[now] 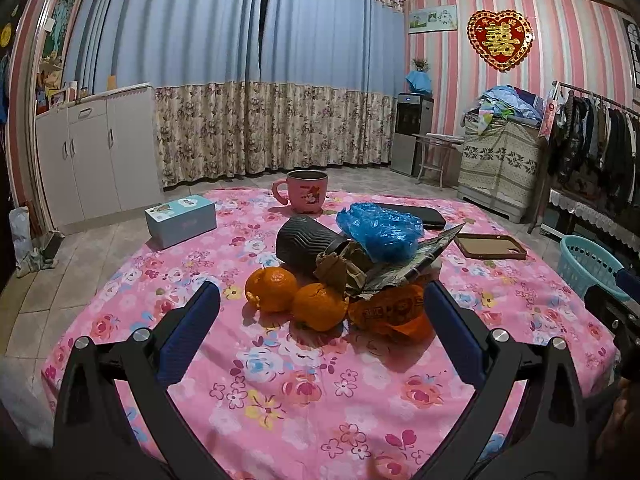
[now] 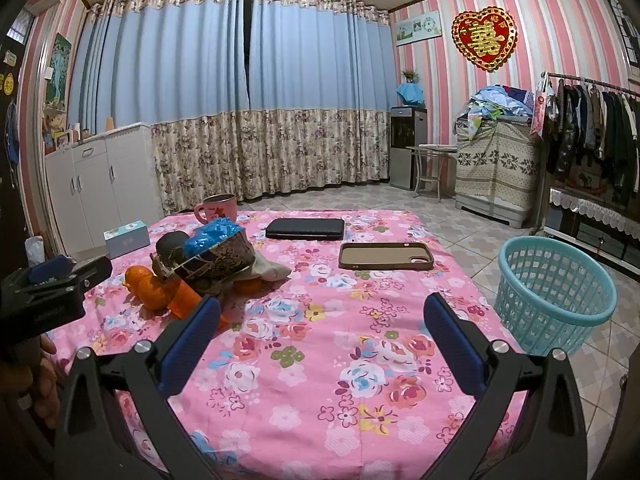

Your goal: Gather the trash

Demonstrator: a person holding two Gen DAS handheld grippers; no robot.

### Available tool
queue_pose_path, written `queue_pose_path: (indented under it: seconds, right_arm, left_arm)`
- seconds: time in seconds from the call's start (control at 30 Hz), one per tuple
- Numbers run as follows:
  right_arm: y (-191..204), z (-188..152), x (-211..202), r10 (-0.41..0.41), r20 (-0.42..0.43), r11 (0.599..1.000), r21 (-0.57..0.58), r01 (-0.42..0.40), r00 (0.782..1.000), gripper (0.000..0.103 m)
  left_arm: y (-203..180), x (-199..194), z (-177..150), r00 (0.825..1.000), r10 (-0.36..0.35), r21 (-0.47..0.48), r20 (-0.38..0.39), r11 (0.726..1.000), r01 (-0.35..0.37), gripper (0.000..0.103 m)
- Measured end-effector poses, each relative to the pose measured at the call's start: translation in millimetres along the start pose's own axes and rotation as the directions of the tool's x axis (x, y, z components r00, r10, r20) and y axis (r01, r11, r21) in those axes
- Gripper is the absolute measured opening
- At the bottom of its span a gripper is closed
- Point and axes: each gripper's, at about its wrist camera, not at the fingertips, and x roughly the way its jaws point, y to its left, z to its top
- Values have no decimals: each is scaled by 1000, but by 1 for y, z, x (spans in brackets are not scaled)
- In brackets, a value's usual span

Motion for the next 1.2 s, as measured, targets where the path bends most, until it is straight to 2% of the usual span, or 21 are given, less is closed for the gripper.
queue_pose_path:
  seconds: [1.2]
  right_arm:
    - [0,0,2,-5,-5,1000,3,5,1000,99]
  left_arm:
    - [-1,-3,2,1000,-4,-4,-10,1000,4,98]
